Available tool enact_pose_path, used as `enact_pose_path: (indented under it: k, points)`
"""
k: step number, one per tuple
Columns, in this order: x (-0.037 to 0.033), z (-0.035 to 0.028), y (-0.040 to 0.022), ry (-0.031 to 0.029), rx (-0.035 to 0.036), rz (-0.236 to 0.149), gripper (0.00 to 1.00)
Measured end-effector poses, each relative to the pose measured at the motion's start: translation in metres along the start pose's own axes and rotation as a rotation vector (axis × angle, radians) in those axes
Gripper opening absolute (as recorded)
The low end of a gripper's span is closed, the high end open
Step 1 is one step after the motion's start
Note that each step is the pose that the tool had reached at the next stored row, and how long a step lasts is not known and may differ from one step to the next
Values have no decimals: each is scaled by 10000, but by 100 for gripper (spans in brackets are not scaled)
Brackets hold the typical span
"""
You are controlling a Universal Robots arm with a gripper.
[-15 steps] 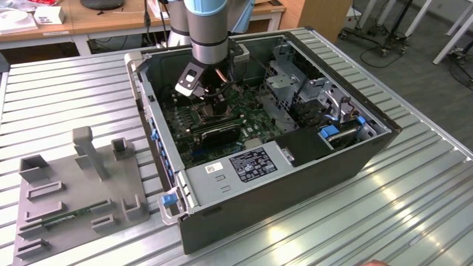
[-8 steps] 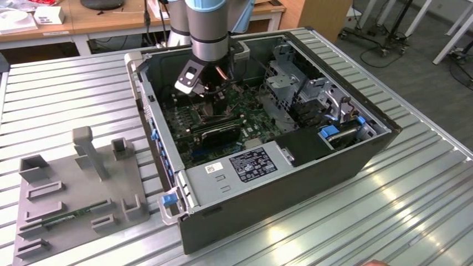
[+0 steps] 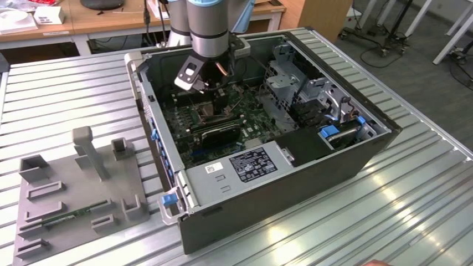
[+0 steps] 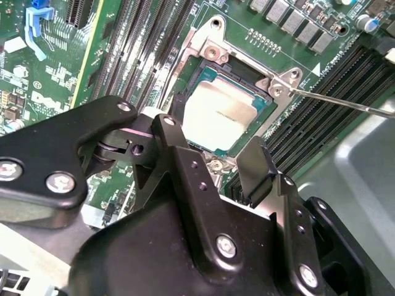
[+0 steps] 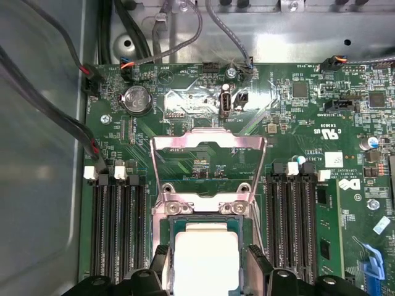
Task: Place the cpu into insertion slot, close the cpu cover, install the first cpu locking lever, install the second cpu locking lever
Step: 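Place the cpu into insertion slot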
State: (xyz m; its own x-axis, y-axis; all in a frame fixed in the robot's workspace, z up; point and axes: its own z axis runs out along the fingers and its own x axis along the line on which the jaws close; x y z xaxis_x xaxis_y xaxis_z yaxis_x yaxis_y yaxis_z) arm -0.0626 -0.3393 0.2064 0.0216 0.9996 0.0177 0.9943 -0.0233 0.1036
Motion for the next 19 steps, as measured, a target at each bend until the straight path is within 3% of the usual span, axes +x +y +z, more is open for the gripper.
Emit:
enact_pose_path:
  k: [8, 13, 19]
  points:
    - [0, -11, 1, 0, 0, 0, 61]
    - [0, -9, 18, -3, 88, 1, 61]
    - [0, -9, 19, -2, 98, 1, 61]
